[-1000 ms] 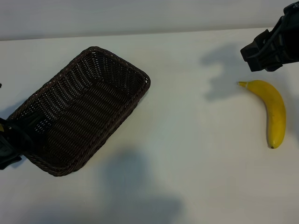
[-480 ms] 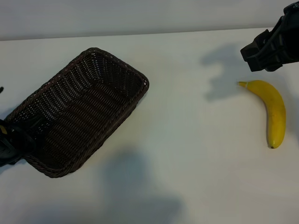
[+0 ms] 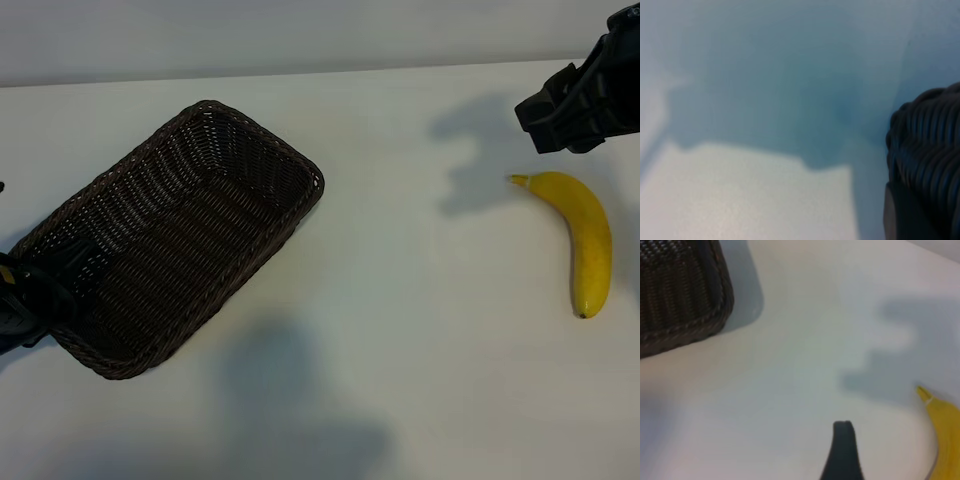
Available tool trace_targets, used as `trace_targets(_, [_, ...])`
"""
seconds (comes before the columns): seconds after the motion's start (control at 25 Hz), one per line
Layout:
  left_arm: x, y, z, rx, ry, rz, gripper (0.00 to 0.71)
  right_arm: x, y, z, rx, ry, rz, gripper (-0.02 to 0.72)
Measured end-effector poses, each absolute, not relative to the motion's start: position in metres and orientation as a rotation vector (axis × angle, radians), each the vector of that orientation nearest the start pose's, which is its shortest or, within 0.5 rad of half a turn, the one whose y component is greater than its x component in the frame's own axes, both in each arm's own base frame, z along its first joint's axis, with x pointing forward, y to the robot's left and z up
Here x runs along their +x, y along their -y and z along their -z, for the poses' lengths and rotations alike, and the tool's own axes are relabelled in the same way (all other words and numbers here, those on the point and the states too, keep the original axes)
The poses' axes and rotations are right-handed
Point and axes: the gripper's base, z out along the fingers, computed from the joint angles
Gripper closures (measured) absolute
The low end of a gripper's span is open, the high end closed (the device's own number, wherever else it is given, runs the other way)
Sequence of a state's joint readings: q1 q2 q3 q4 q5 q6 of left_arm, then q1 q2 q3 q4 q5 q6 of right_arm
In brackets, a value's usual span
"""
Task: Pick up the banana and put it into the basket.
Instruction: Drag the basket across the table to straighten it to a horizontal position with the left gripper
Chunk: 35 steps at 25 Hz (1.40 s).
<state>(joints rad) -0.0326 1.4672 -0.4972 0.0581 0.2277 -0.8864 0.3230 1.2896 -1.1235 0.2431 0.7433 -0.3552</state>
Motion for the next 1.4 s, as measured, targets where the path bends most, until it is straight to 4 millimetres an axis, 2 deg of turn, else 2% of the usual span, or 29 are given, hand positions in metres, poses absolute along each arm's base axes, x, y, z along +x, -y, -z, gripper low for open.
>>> trace_targets(0.36, [0.225, 0.012, -0.147, -0.885, -2.573, 0.287, 0.539, 0.254, -0.101, -0.342, -0.662, -2.287, -0.265, 0.123])
trace_targets(0.56, [0.235, 0.017, -0.158, -0.702, -2.648, 0.314, 0.546, 0.254, -0.101, -0.342, -0.662, -2.287, -0.265, 0.123])
trace_targets(0.92, [0.282, 0.016, -0.195, -0.472, -2.673, 0.346, 0.546, 0.254, -0.101, -0.342, -0.662, -2.287, -0.265, 0.123])
trace_targets(1.12, [0.309, 0.011, -0.210, -0.391, -2.652, 0.485, 0.546, 0.254, -0.101, -0.342, -0.662, -2.287, -0.265, 0.123])
trace_targets(1.24, [0.328, 0.010, -0.211, -0.347, -2.640, 0.596, 0.546, 0.254, -0.101, -0.342, -0.662, -2.287, -0.265, 0.123])
trace_targets(1.4, [0.347, 0.011, -0.195, -0.332, -2.675, 0.655, 0.548, 0.254, -0.101, -0.342, -0.662, -2.287, -0.265, 0.123])
